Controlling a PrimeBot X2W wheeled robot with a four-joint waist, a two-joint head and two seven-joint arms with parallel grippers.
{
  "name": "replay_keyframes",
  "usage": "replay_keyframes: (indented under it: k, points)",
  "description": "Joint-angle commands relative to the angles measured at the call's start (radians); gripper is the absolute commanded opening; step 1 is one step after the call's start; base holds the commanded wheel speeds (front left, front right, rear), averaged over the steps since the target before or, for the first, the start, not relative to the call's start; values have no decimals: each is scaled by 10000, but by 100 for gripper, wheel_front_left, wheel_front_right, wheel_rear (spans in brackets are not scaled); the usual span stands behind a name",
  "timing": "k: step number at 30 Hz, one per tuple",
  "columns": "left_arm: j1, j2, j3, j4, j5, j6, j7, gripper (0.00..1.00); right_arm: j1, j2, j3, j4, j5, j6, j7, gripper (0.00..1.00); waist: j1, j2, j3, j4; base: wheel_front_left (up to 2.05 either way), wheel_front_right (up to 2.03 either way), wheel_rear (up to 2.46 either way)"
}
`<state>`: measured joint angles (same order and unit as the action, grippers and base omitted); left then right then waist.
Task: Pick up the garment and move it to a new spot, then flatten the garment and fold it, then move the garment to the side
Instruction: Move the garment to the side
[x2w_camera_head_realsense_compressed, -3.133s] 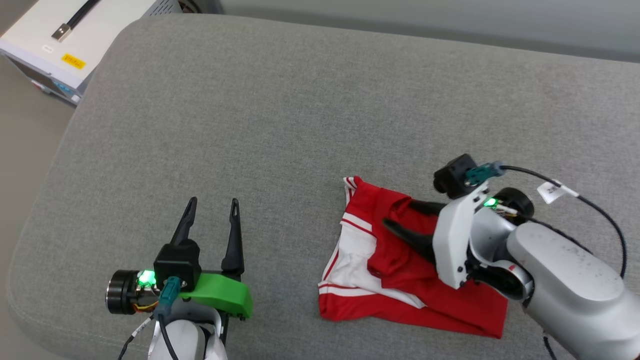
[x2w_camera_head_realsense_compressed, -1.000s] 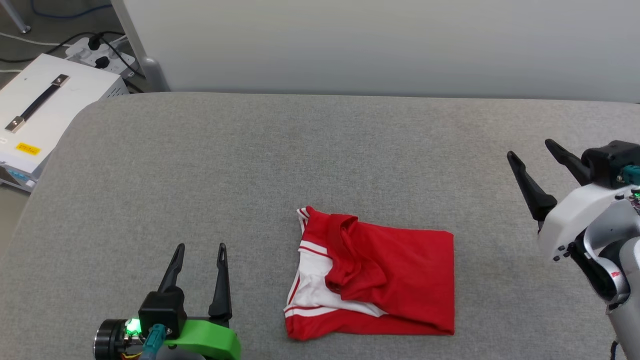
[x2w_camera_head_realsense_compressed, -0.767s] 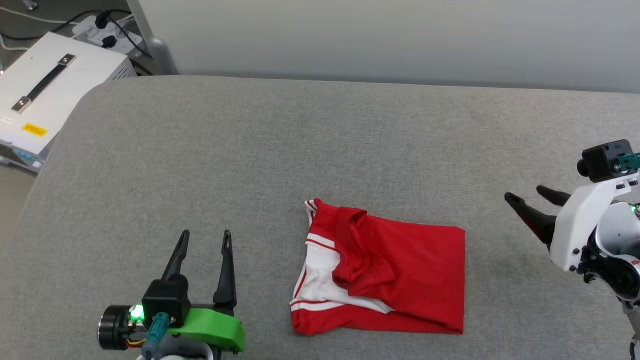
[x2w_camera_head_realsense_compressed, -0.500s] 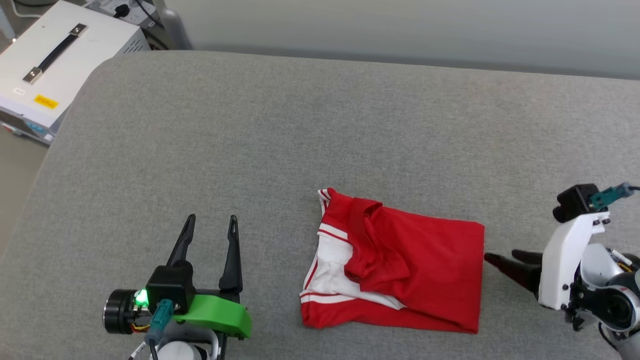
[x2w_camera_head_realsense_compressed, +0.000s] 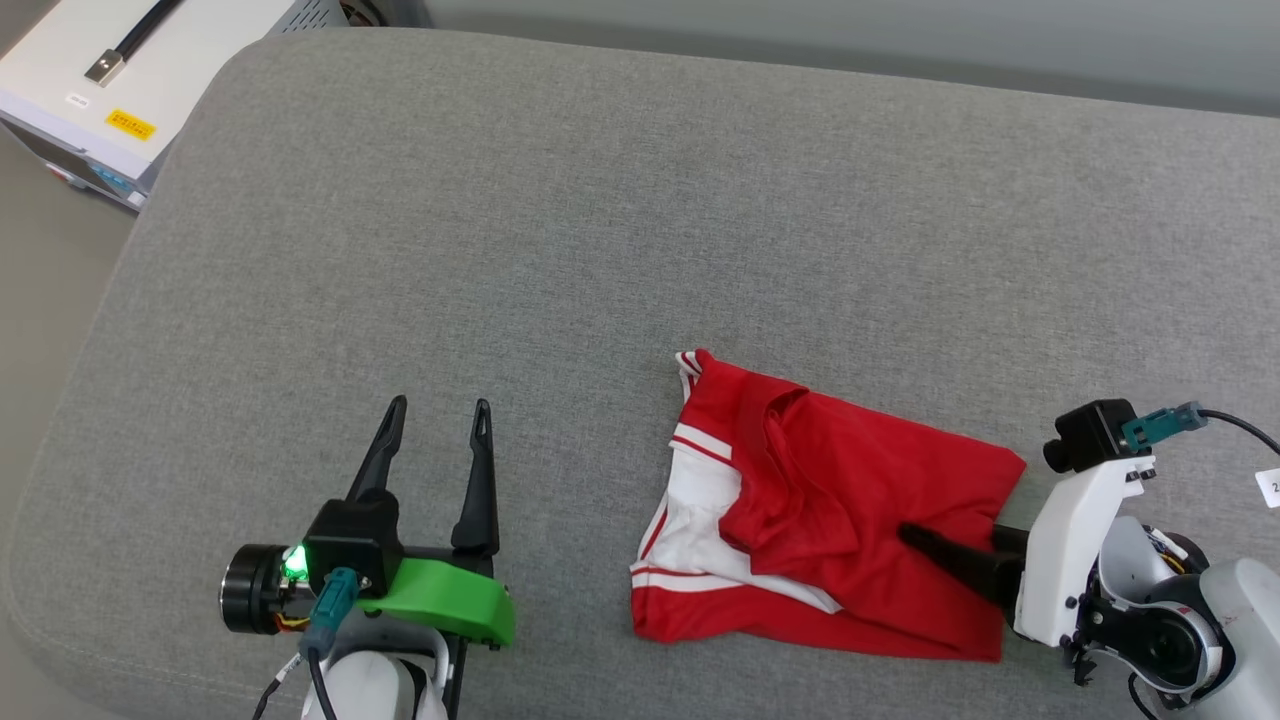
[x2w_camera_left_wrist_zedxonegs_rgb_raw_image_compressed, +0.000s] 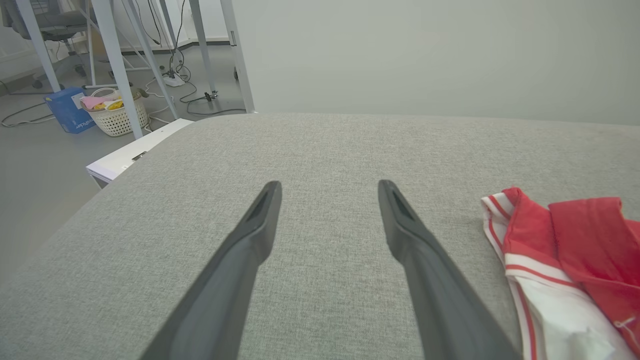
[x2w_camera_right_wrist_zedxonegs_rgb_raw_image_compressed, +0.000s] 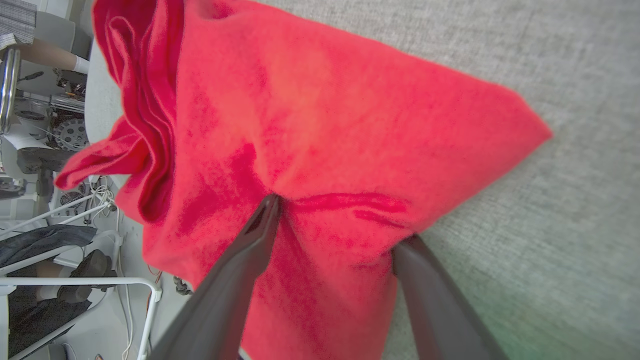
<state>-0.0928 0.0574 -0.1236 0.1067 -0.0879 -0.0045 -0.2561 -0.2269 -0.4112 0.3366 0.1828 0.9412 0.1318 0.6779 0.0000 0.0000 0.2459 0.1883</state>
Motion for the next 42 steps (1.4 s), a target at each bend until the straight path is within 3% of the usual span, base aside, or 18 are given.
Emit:
replay_keyframes:
  k: [1,2,12,18,25,33,42]
  points:
    - [-171,-57,0,41,-11,-25,-57,100,114,111,295,192,-136,-11,-109,25,0,0,3,33,0,0,0]
    - [-173,-58,7,59,-16,-21,-57,100,76,71,360,163,-195,-11,-276,0,0,0,-14,32,0,0,0]
    - [267,-64,150,268,-5,-9,-57,100,-735,-639,1095,-725,-393,-11,-1655,0,0,0,-826,-527,0,0,0]
    - [537,-65,342,167,23,-5,-57,100,-1164,-1978,1873,-1984,-1041,-11,-1526,0,0,0,-1205,-1369,0,0,0]
    - [595,-64,619,-107,47,15,-57,100,-1526,-3005,1616,-2544,-632,-11,-870,0,0,0,-1036,-2586,0,0,0]
    - [25,98,802,-565,278,-55,-57,100,-2253,-4094,1064,-1891,-892,-11,-538,0,0,0,184,-3439,0,0,0]
    - [-1184,454,705,-922,578,-291,-57,100,-3415,-5256,445,327,-1919,-11,-1093,0,0,0,1759,-3286,0,0,0]
